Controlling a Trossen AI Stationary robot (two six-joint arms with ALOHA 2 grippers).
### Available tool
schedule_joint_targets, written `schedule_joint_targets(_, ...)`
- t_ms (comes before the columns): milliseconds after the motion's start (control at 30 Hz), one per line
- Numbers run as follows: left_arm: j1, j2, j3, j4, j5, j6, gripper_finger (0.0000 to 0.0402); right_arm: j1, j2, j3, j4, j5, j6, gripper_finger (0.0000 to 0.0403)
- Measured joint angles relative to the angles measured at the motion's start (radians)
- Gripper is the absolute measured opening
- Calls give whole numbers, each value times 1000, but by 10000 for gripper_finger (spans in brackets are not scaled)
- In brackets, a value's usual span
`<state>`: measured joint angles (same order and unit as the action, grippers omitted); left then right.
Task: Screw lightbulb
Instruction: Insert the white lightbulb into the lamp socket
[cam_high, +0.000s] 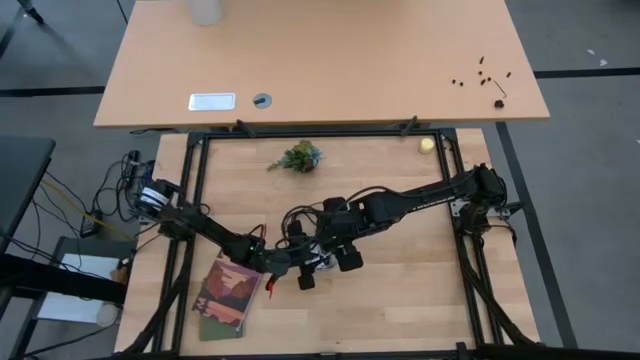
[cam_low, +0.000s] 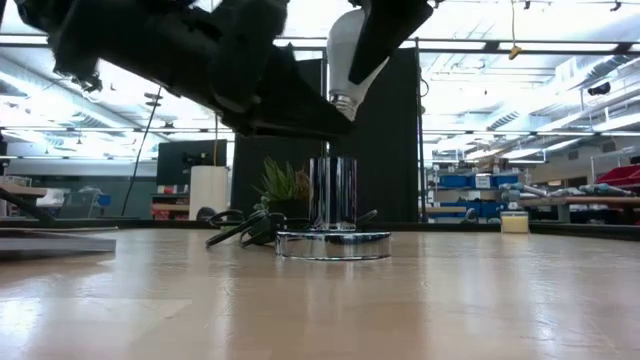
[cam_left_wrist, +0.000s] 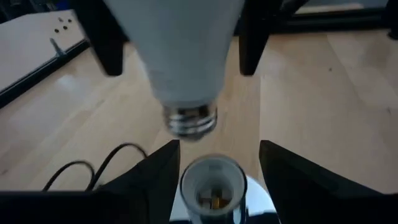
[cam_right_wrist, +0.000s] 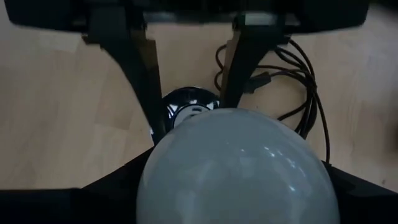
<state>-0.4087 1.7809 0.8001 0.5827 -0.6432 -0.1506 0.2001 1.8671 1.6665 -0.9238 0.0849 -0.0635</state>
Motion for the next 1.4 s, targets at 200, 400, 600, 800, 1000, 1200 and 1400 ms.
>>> schedule_joint_targets(200, -16, -25, -14, -134, -44, -54, 224, 8, 0, 0, -42, 0, 8, 270)
schedule_joint_targets(400, -11, -18, -106, 6, -13, -86, 224, 8, 0, 0, -51, 0, 16, 270)
schedule_joint_targets(600, 0, -12, -164, 148, 9, -87, 225, 8, 0, -10, -30, 0, 15, 270)
schedule_joint_targets(800, 33, 65, -150, 216, 94, -96, 225, 7, 1, -14, 10, -3, 0, 270)
schedule_joint_targets(1000, 50, 134, -122, 241, 133, -85, 225, 7, 12, -14, 67, -33, -10, 270)
schedule_joint_targets(1200, 60, 190, -70, 244, 136, -51, 224, 1, 35, -15, 70, -35, -10, 270)
schedule_joint_targets(1400, 63, 224, -31, 241, 148, -27, 223, -15, 47, -14, 80, -93, 25, 270)
